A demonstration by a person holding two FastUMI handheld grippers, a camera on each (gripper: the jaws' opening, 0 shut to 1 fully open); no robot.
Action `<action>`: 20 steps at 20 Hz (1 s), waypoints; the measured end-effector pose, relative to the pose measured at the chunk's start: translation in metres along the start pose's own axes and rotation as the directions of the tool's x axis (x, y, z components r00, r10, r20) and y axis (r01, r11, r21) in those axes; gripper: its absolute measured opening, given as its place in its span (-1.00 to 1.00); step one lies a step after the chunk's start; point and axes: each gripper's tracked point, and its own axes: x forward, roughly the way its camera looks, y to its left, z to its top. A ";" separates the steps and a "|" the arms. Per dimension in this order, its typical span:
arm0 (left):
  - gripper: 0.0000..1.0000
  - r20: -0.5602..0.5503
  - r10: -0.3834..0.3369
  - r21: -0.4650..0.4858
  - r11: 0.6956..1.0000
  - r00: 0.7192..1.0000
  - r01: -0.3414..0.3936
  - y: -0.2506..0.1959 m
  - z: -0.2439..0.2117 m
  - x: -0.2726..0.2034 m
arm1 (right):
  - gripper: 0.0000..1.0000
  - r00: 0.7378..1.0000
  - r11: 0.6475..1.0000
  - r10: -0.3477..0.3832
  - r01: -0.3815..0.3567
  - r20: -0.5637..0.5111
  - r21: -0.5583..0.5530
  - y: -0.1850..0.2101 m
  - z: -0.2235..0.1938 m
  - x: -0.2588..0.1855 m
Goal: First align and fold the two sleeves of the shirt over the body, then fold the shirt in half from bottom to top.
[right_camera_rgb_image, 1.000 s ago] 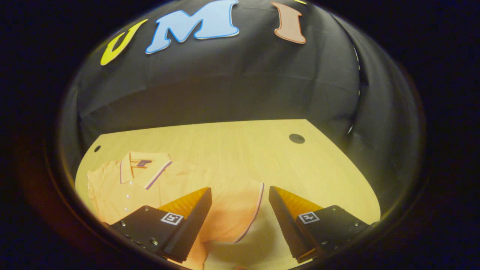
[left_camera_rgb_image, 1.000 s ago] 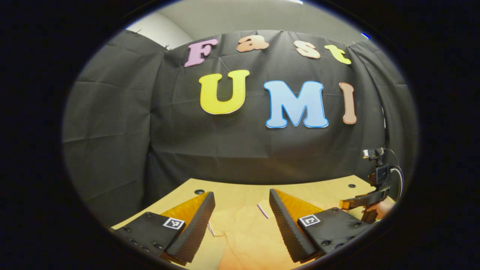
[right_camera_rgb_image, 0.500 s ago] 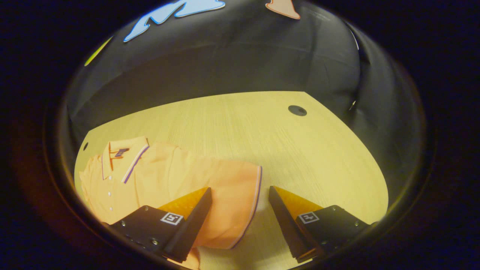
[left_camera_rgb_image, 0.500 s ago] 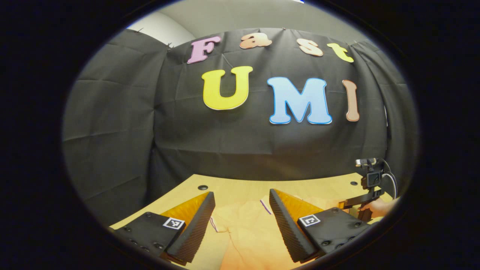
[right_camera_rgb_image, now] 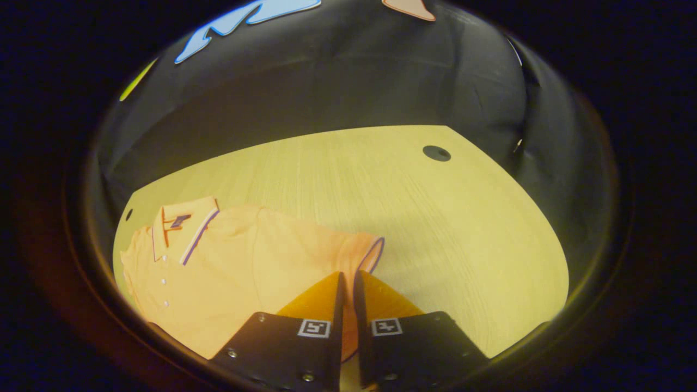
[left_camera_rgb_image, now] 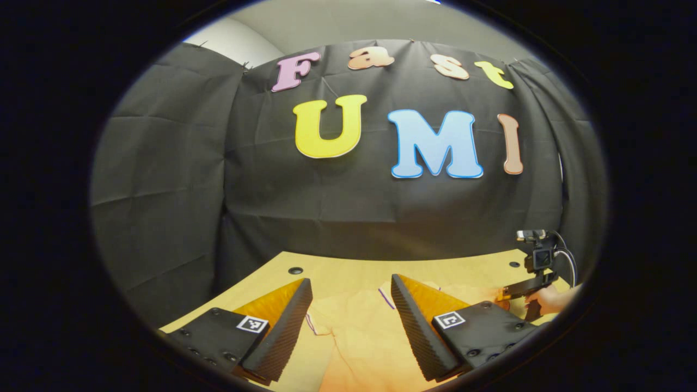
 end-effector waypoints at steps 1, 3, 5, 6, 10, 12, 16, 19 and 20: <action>0.96 0.000 0.001 -0.001 1.000 1.000 -0.001 0.000 0.000 -0.001 | -0.72 1.000 1.000 -0.002 0.002 -0.001 -0.008 0.000 0.000 -0.003; 0.96 0.000 0.003 0.000 1.000 1.000 -0.003 0.000 0.000 -0.001 | -0.98 1.000 0.999 -0.006 0.006 0.005 -0.032 0.003 0.002 0.000; 0.96 -0.001 0.006 0.000 1.000 1.000 -0.006 0.001 0.000 -0.002 | -0.98 1.000 0.997 -0.011 0.012 0.018 -0.075 0.004 0.005 -0.004; 0.96 -0.001 0.009 0.000 1.000 1.000 -0.009 0.001 0.000 -0.002 | -0.98 0.999 0.995 -0.014 0.017 0.039 -0.095 0.005 0.010 -0.007; 0.89 0.003 0.022 -0.011 1.000 1.000 -0.022 0.002 0.000 -0.003 | -0.91 0.991 0.987 0.022 -0.001 0.129 -0.160 0.026 0.034 -0.034; 0.96 0.005 0.027 -0.021 0.999 1.000 -0.027 0.001 0.000 -0.004 | -0.98 0.986 0.981 0.062 -0.033 0.152 -0.190 0.044 0.040 -0.046; 0.96 0.004 0.041 -0.033 0.999 0.999 -0.041 0.003 -0.001 -0.005 | -0.98 0.976 0.968 0.144 -0.103 0.166 -0.229 0.080 0.042 -0.062; 0.96 0.004 0.055 -0.031 0.998 0.998 -0.055 0.007 -0.003 -0.005 | -0.98 0.970 0.957 0.187 -0.144 0.154 -0.251 0.104 0.038 -0.068; 0.96 0.003 0.058 -0.029 0.998 0.998 -0.058 0.008 -0.004 -0.004 | -0.98 0.969 0.953 0.197 -0.154 0.148 -0.261 0.111 0.035 -0.070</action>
